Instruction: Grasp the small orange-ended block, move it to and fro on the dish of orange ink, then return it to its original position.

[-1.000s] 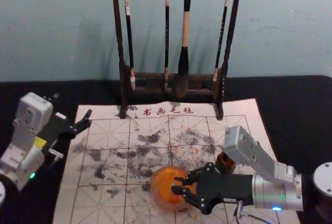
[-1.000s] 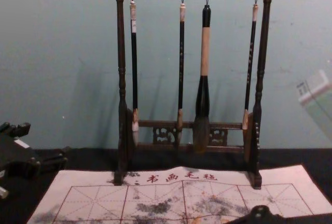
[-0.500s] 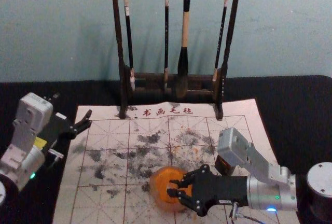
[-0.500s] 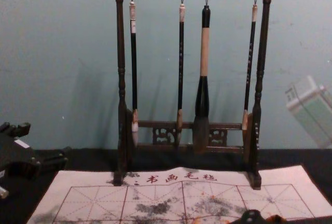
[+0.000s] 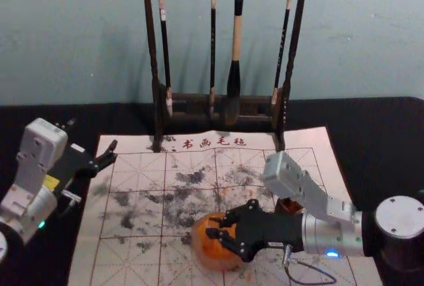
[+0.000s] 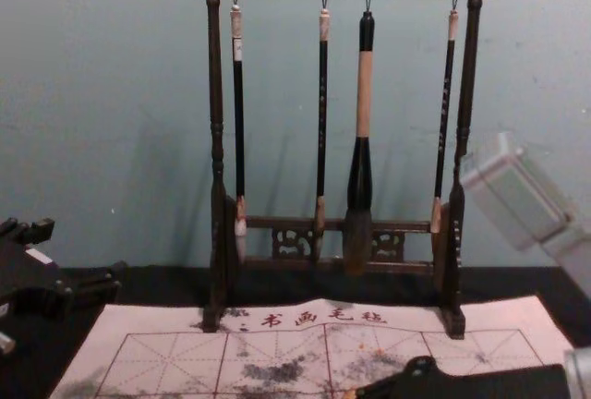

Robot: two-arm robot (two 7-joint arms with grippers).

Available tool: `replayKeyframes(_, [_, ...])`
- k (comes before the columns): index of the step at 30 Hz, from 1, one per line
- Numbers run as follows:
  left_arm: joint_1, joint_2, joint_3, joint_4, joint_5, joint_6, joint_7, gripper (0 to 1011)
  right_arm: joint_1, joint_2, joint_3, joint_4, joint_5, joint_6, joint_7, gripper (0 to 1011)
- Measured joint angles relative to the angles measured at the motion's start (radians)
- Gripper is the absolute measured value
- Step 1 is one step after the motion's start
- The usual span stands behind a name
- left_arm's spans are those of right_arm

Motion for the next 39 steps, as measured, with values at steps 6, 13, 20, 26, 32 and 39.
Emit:
replayKeyframes(6, [0.000, 0.000, 0.000, 0.000, 0.000, 0.000, 0.000, 1001, 0.024, -0.023, 0.000, 0.039, -0.008, 0.018, -0.011, 100])
replayKeyframes(13, [0.000, 0.000, 0.000, 0.000, 0.000, 0.000, 0.000, 1001, 0.037, -0.032, 0.007, 0.068, -0.015, 0.037, -0.024, 100])
replayKeyframes(20, [0.000, 0.000, 0.000, 0.000, 0.000, 0.000, 0.000, 1001, 0.033, -0.018, 0.027, 0.053, -0.013, 0.046, -0.035, 100])
replayKeyframes(26, [0.000, 0.000, 0.000, 0.000, 0.000, 0.000, 0.000, 1001, 0.018, 0.008, 0.049, 0.013, -0.002, 0.053, -0.045, 100])
replayKeyframes(32, [0.000, 0.000, 0.000, 0.000, 0.000, 0.000, 0.000, 1001, -0.001, 0.043, 0.061, -0.030, -0.004, 0.067, -0.056, 100])
replayKeyframes(39, [0.000, 0.000, 0.000, 0.000, 0.000, 0.000, 0.000, 1001, -0.022, 0.088, 0.070, -0.079, -0.013, 0.078, -0.052, 100])
